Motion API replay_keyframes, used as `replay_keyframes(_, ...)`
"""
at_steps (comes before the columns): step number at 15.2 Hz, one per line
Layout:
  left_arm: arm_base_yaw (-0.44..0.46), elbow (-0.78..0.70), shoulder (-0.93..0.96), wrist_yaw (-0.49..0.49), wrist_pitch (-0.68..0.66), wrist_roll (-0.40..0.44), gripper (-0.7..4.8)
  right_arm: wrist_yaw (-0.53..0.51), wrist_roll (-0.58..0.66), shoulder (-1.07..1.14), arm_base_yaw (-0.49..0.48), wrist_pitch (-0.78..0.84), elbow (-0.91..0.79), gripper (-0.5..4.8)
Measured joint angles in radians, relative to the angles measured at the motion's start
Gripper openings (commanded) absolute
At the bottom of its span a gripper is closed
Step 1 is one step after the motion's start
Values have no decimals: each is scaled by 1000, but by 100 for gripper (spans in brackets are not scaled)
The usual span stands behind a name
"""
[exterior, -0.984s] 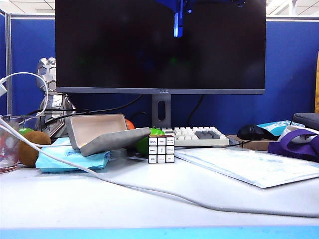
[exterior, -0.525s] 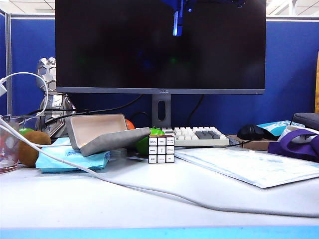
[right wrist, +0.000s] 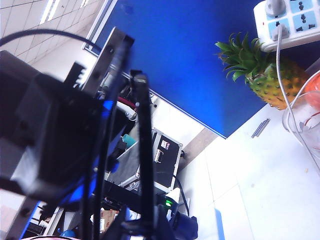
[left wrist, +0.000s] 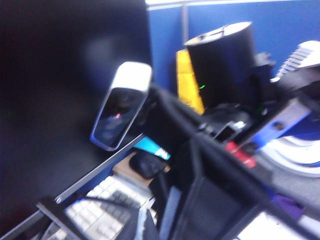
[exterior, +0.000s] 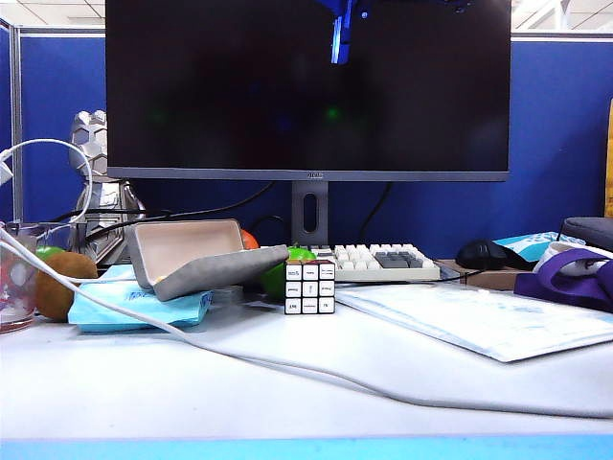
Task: Pick up the glasses, fold the temples of the glasses, place the glasses into the glasses case, and finally close the glasses case.
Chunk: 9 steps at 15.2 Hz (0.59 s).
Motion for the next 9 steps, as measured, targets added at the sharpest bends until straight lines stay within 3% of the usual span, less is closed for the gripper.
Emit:
replay_keyframes(4, 0, 3, 5, -14, -34, 0, -6, 4, 1, 0, -2, 0, -2, -5)
replay_keyframes(9, 0, 0, -19, -36, 55, -17, -6, 0, 0, -5, -2, 34, 0, -5)
